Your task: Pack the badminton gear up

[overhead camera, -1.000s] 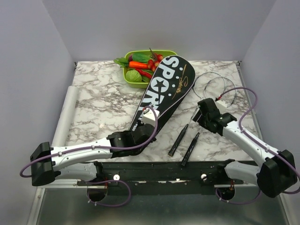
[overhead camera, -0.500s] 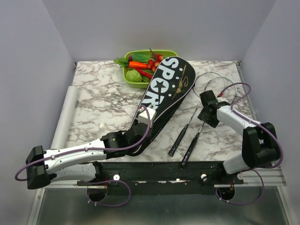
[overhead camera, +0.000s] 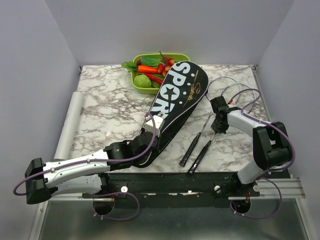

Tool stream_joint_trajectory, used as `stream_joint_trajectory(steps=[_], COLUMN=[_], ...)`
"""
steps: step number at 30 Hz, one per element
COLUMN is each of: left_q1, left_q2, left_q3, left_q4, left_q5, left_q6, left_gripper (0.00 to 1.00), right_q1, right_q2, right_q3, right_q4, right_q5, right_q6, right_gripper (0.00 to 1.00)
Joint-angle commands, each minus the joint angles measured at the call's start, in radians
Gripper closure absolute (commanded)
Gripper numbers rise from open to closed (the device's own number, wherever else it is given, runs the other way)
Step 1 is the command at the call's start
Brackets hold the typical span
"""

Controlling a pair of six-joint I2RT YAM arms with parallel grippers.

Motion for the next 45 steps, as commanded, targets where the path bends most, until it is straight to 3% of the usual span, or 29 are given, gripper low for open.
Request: stream_joint_trajectory(steps=[1,12,19,28,35,45], left_q1=[0.005,0.006,0.012,0.074,0.184,0.333], left_q2=[-0.019,-0.025,0.005,0.048,0.097,0.196], left_q3=[-0.009,0.017,0.051,0.117,0.159,0.267], left_q4=[0.026,0.008,0.029,0.023,0.037,0.044], left_q5=[0.017,0.014,0.006,0.006,0.072,0.164], left_q6=[-0.005,0.011,0.026,0.066,0.113,0.179], left_gripper=[1.00,1.00,1.00,1.00,1.00,1.00], right_q1=[-0.006,0.014,0.112,0.276,0.289,0.344], right_q2=[0.004,-0.349,-0.544,-0.653,-0.725,-0.733], right_q3=[0.007,-0.077,-0.130,-0.059,0.017,-0.004], right_q4=[0.010,-0.056,-0.192,-0.427,-0.600,-0.705], right_q5=[-0.002,0.038,0.007,-0.037,-0.073,-0.171], right_q6=[-0.017,-0.141,-0.196,-0.149,-0.149,-0.166], right_gripper=[0.99,0.99,1.00,1.00,0.99,0.99])
